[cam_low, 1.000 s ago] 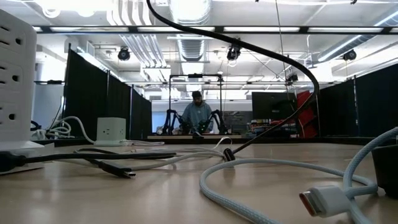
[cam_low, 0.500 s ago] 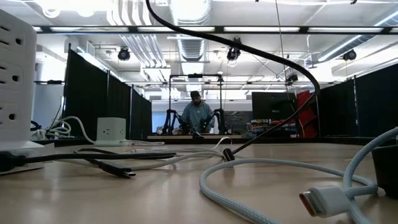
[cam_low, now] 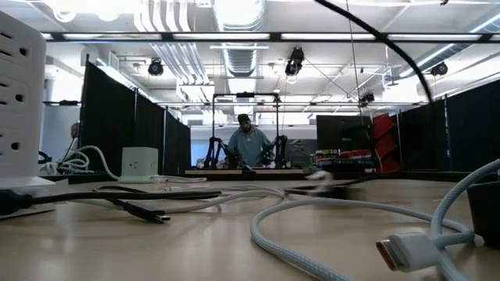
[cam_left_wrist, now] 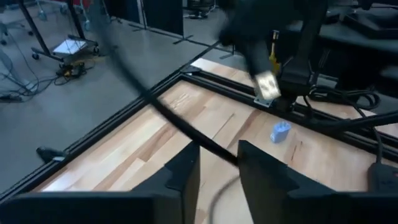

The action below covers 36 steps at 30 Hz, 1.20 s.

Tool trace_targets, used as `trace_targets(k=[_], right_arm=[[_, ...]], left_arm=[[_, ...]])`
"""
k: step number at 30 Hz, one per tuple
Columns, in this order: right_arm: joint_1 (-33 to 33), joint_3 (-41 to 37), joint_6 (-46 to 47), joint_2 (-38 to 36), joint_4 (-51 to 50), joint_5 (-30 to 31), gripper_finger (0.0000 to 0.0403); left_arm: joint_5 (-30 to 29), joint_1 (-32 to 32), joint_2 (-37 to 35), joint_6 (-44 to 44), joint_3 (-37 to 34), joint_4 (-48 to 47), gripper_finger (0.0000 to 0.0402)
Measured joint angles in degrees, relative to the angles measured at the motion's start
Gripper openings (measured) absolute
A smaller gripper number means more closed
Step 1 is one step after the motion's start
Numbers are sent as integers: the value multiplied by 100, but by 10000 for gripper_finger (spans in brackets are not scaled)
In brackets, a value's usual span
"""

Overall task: Insert USB
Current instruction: Insert the black charger cable into the black outlet extension

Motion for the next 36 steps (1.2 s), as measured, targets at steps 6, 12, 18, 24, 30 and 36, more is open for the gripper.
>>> trace_targets(k=[6,12,18,24,30,36], right_arm=[[-548,0,48,-190,78,-86,14],[-1089,-1,488,-379,654,-977,14],[-1360,-2,845,-425,1487,-1720,14],[-1394,-2,924,-456,1640,-1785,14],[-1392,-2,926,-463,1647,-1798,14],[-1392,-2,723,-545,1721,-1978,14]], left_arm=[[-26,-1,133,132,-2,296,142],[-49,-17,-6,359,-2,390,159],[-59,-17,-57,503,-2,369,159],[-59,-17,-63,593,-2,348,142],[-59,-17,-63,697,-2,350,123],[-59,-50,-64,697,-2,361,109]])
